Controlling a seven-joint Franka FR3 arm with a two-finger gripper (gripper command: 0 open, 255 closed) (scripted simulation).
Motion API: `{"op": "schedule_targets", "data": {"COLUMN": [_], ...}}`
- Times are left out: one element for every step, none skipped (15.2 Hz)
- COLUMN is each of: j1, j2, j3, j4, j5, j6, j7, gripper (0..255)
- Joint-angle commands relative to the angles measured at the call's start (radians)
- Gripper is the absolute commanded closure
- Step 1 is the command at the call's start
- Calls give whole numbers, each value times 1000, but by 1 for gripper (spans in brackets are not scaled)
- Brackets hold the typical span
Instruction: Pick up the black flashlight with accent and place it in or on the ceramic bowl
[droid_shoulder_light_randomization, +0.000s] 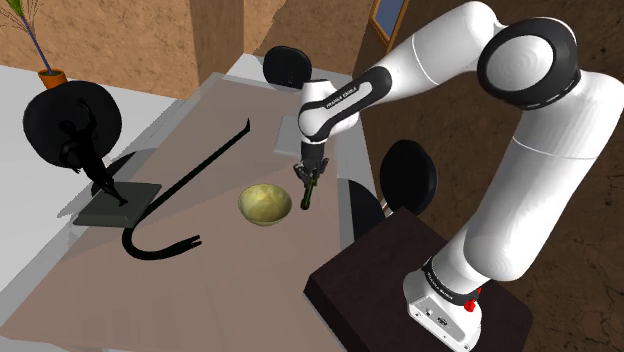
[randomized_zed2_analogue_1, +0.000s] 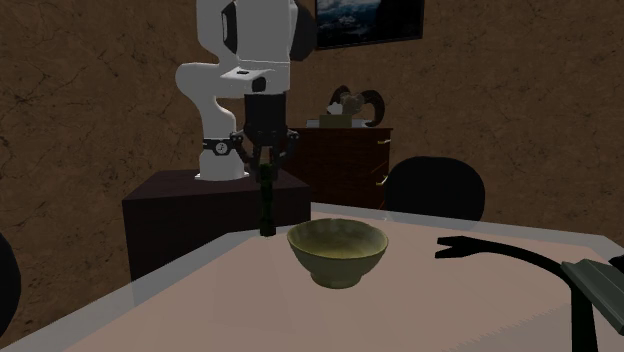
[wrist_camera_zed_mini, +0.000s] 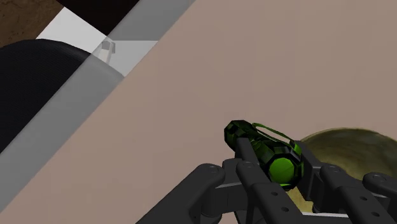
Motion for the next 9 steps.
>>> {"op": "schedule_targets", "data": {"j1": [0,0,0,-1,-1,-1,-1,-1,-1], "j2": [-19,-29,-39,-49,-59,-68,-77,-87,-96], "j3": [0,0,1,1,1,1,1,1,1], "j4": [8,10,12,14,17,19,22,26,29], "j5": [0,0,1,1,1,1,1,2,2], "j6": [-27,-39,-51,-63,-76,-88,-100,-112,-125], "j7": [1,2,2,2,3,3,3,4,4], "gripper": [255,255,255,255,255,255,255,255,255]}}
